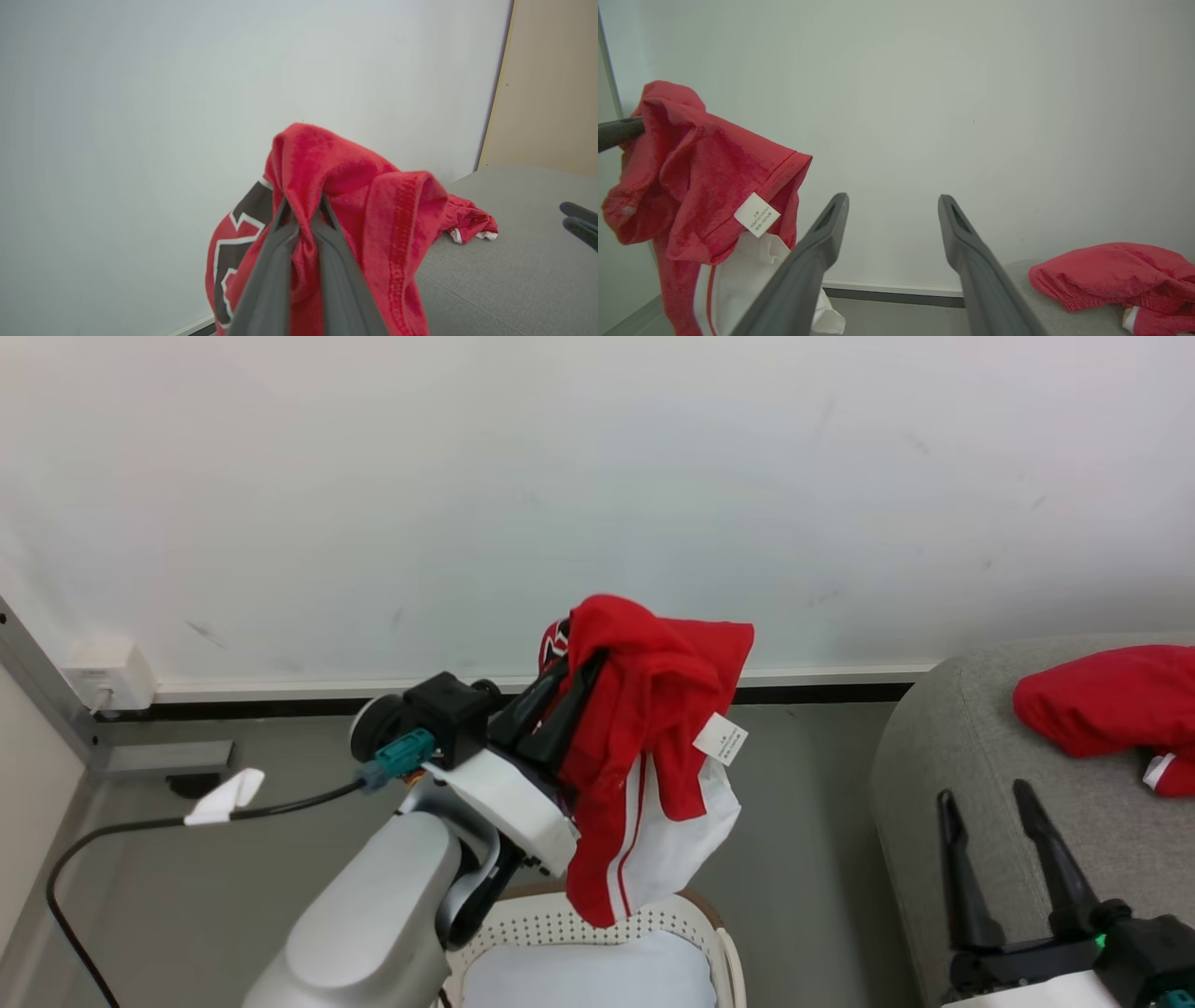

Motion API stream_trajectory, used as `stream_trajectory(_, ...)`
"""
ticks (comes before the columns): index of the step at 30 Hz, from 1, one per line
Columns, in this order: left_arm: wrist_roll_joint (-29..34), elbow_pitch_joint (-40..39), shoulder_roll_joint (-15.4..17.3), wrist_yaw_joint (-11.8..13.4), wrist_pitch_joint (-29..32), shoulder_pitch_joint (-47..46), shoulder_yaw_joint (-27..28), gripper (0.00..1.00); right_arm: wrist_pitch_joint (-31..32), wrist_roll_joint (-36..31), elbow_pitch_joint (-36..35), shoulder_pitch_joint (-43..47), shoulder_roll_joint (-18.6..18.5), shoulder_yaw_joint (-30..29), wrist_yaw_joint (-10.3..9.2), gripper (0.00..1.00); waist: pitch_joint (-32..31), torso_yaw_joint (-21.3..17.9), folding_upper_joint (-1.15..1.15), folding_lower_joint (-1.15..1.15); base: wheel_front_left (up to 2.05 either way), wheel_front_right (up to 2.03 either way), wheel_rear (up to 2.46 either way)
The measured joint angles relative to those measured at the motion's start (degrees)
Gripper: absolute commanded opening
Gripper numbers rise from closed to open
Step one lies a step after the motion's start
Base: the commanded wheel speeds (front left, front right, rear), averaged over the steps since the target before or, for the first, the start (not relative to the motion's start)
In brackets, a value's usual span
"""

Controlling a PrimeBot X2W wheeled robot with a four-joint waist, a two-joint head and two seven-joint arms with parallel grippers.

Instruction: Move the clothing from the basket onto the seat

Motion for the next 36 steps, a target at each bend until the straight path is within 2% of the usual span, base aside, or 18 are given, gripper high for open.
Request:
stream_trajectory(8, -0.5, -7.9, 0.7, 1.8, 0.3, 1.1, 0.9, 0.00, 0.0, 0.7, 2.1, 0.1, 0.2, 4.1, 0.00, 1.00, 0.1, 0.6, 0.00, 0.00, 0.00, 0.00, 0.00)
stream_trajectory(18, -1.2, -12.4, 1.0, 3.1, 1.0, 2.4, 0.7, 0.00, 0.0, 0.2, 5.0, -0.7, 0.3, 8.3, 0.00, 1.00, 0.2, 1.5, 0.00, 0.01, 0.00, 0.00, 0.00)
stream_trajectory(27, -1.5, -15.0, 0.3, 2.5, 1.9, 3.3, -1.4, 0.00, 0.0, 1.8, 12.0, -4.6, -0.2, 14.2, 0.00, 1.00, 0.2, 3.3, 0.00, 0.01, 0.00, 0.00, 0.00)
stream_trajectory(36, -1.9, -16.2, -1.5, 0.8, 2.6, 4.3, -5.5, 0.00, 0.0, 2.3, 20.9, -10.7, -1.9, 17.7, 0.00, 1.00, -0.1, 7.4, 0.00, 0.01, 0.00, 0.00, 0.00)
